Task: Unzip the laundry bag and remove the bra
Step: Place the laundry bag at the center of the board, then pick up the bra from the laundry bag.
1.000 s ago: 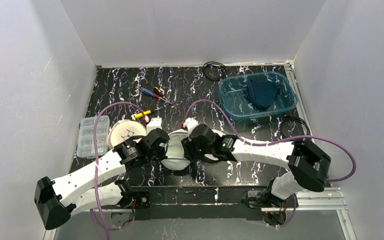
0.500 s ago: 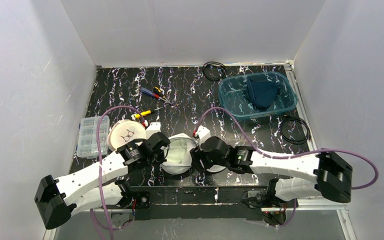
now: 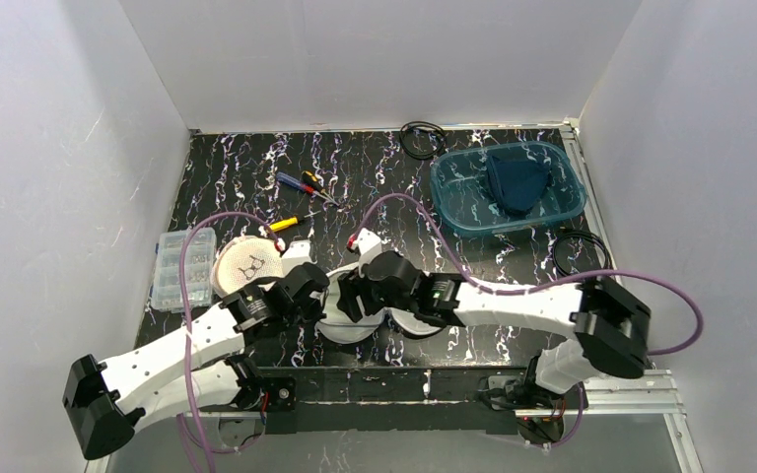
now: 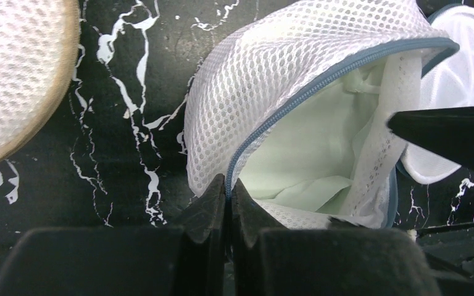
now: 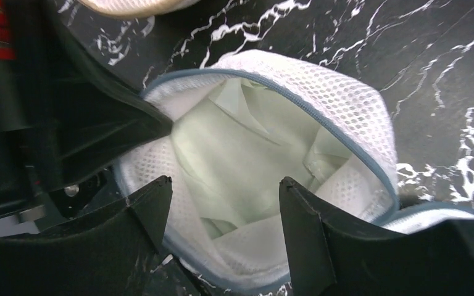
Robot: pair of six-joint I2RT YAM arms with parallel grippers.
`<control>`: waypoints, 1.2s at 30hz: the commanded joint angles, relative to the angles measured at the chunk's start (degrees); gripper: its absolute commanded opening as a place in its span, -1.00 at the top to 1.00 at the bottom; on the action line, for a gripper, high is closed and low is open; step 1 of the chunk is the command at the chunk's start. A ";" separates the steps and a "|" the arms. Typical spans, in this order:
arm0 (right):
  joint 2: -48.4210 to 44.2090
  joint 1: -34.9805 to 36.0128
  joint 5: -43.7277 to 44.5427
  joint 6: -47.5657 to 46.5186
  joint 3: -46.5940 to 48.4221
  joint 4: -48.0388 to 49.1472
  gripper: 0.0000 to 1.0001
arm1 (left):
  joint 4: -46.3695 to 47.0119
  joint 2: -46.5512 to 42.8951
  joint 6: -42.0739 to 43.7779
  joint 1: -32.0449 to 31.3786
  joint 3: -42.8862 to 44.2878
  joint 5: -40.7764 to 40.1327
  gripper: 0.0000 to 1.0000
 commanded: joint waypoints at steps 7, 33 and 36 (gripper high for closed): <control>12.00 0.11 -3.76 -0.65 5.37 9.43 -0.48 | -7.26 -4.49 -4.17 0.24 -1.62 -5.99 1.00; -4.06 4.89 10.44 0.25 -13.06 5.58 -0.84 | 6.61 -7.44 -4.49 0.22 -10.86 2.19 1.00; -4.49 6.70 12.09 -0.39 -9.72 4.47 -0.85 | 7.37 -6.06 -4.06 0.23 -10.43 2.33 1.00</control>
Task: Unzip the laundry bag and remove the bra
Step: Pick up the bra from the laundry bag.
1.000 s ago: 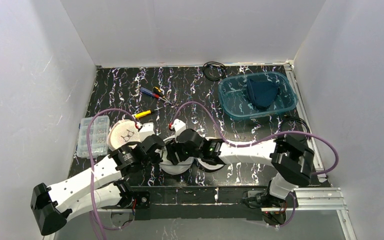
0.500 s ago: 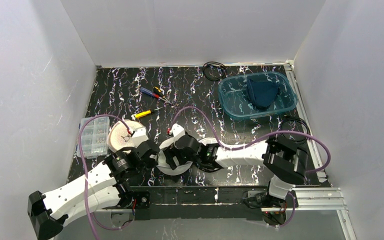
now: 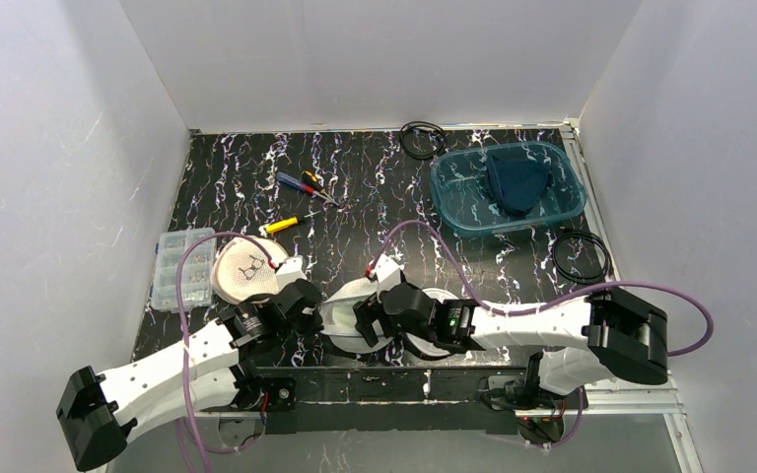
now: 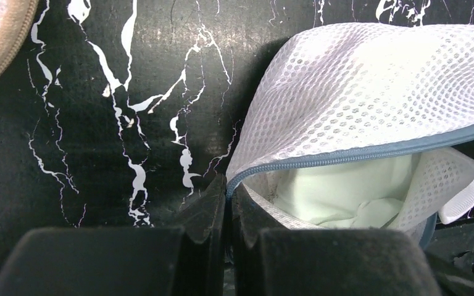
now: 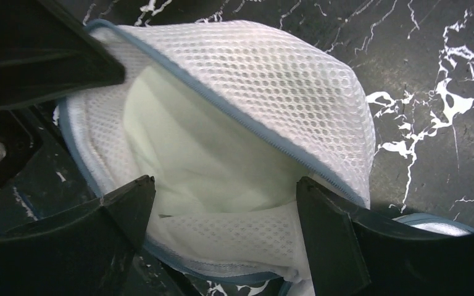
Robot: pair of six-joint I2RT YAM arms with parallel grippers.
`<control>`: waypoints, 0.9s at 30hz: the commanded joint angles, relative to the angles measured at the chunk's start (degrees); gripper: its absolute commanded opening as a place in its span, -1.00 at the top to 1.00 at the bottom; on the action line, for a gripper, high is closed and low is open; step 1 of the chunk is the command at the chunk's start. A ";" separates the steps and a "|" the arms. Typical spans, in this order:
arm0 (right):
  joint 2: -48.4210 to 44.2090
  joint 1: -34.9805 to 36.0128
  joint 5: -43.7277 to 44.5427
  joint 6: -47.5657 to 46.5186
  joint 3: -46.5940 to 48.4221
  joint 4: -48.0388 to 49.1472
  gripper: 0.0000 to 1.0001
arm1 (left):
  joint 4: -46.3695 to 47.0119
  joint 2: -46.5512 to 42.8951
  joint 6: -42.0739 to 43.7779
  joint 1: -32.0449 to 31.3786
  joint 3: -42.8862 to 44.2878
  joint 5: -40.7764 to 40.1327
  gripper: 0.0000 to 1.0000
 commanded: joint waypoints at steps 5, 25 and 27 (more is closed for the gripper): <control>3.17 3.54 6.17 -1.24 10.78 -4.86 -0.84 | 1.94 1.17 1.05 0.24 -0.16 -0.12 1.00; 22.78 4.66 20.22 8.41 22.92 -13.80 -0.43 | 0.90 -3.40 0.48 0.18 -2.51 0.68 1.00; 22.75 4.64 20.37 8.86 22.38 -14.40 -0.17 | 0.51 -4.00 0.47 0.24 -2.80 0.47 1.00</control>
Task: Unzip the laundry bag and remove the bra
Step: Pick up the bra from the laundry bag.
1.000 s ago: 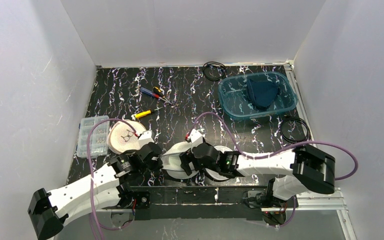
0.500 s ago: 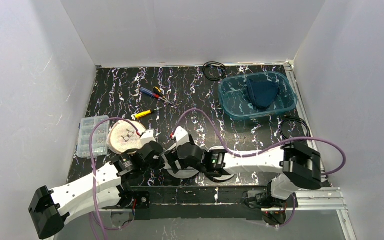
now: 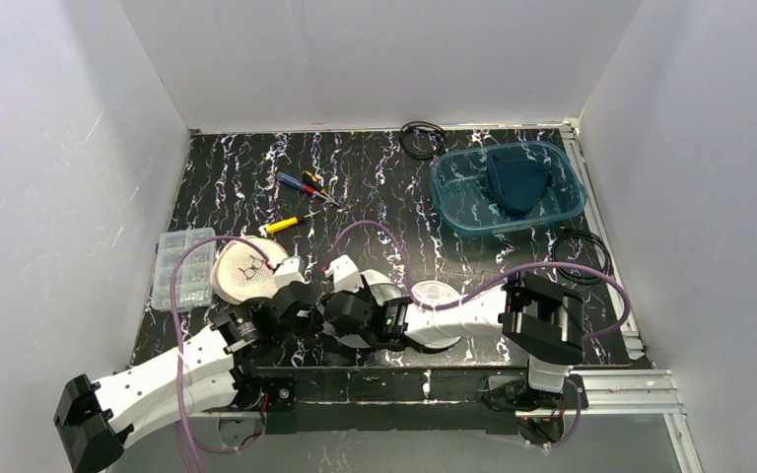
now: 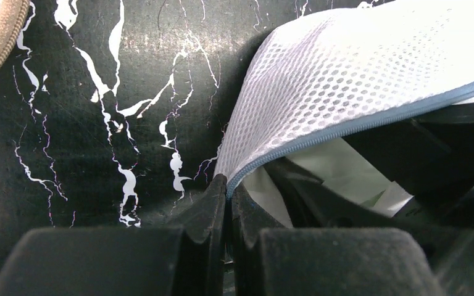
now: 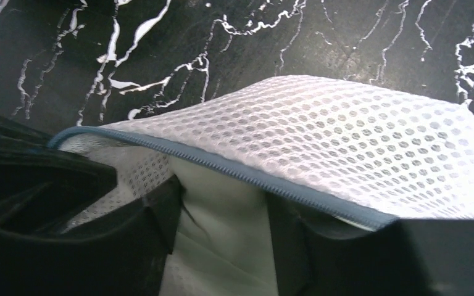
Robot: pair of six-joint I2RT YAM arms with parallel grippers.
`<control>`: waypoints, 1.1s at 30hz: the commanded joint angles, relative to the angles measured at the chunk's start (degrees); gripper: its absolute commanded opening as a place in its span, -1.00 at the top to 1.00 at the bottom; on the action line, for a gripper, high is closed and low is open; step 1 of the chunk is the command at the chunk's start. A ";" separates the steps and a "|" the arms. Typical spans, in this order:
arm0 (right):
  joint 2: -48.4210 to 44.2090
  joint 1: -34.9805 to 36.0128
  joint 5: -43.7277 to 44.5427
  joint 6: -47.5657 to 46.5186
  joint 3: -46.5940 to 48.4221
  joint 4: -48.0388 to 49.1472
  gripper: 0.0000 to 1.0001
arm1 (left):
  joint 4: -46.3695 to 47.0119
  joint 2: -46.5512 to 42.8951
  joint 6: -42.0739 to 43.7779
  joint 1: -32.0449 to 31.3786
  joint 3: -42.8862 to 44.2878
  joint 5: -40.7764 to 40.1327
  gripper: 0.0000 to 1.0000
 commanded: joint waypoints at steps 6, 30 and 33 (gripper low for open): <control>-2.63 -0.22 5.41 2.90 -1.30 -5.45 0.53 | -1.97 -1.75 -0.40 0.20 -1.65 -0.49 1.00; -33.60 -7.06 -18.87 -1.76 -15.75 3.72 0.97 | 1.03 2.68 0.23 0.22 -0.08 -1.10 1.00; -32.33 -7.08 -19.42 -1.11 -16.79 3.50 0.97 | 2.19 3.55 0.53 0.22 0.01 -0.05 1.00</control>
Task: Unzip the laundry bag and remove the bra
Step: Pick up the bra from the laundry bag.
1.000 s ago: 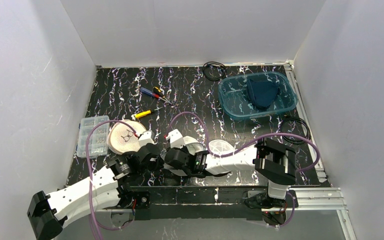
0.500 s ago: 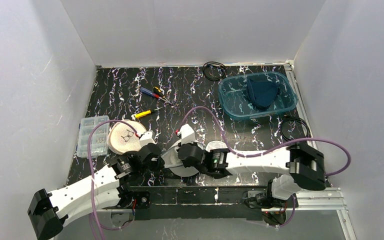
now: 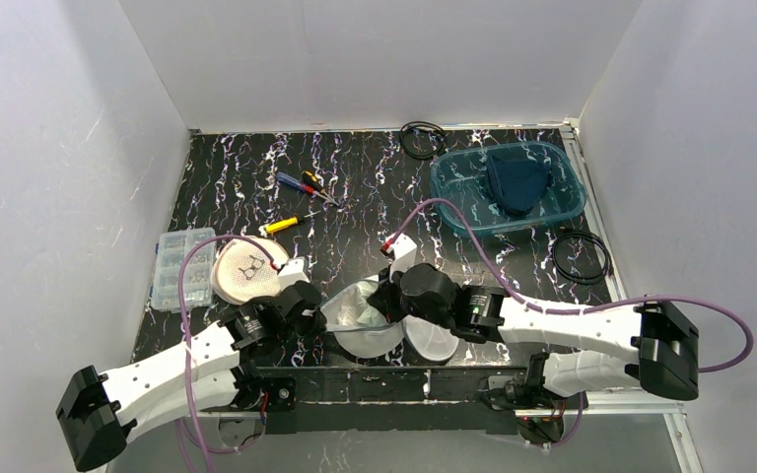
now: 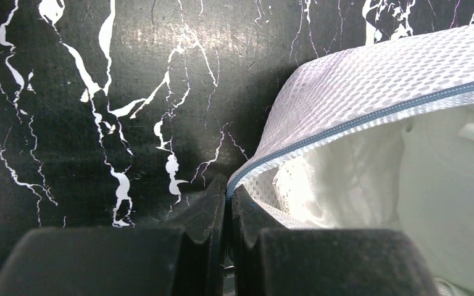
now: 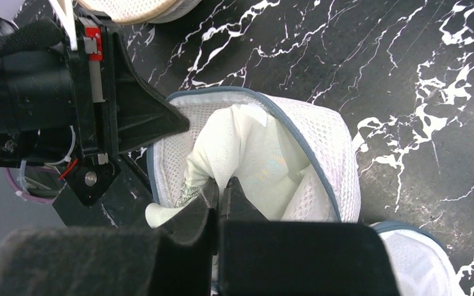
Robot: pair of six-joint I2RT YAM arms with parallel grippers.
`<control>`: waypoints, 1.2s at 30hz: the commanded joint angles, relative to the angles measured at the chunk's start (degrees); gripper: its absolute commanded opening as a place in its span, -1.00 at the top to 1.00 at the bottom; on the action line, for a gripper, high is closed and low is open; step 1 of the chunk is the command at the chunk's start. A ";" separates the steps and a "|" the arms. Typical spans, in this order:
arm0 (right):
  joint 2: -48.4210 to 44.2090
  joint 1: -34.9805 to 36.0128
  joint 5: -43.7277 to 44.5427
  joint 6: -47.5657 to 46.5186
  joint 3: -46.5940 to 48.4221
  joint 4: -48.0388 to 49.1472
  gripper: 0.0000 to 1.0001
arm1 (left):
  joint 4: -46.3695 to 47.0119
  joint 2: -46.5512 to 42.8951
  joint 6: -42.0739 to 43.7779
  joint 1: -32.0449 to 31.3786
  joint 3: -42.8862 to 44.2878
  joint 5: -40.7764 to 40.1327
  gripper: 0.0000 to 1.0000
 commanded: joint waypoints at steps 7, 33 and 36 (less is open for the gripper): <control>2.24 -0.29 -2.73 3.64 -2.01 4.40 0.00 | 4.28 0.87 2.36 0.23 0.19 3.96 1.00; 22.56 9.36 22.63 8.81 19.04 -22.48 -0.90 | 5.48 -0.02 1.68 0.24 -0.34 5.80 1.00; 24.61 9.36 24.52 9.49 19.26 -23.29 -0.81 | 5.35 -0.47 1.65 0.24 -0.52 5.79 1.00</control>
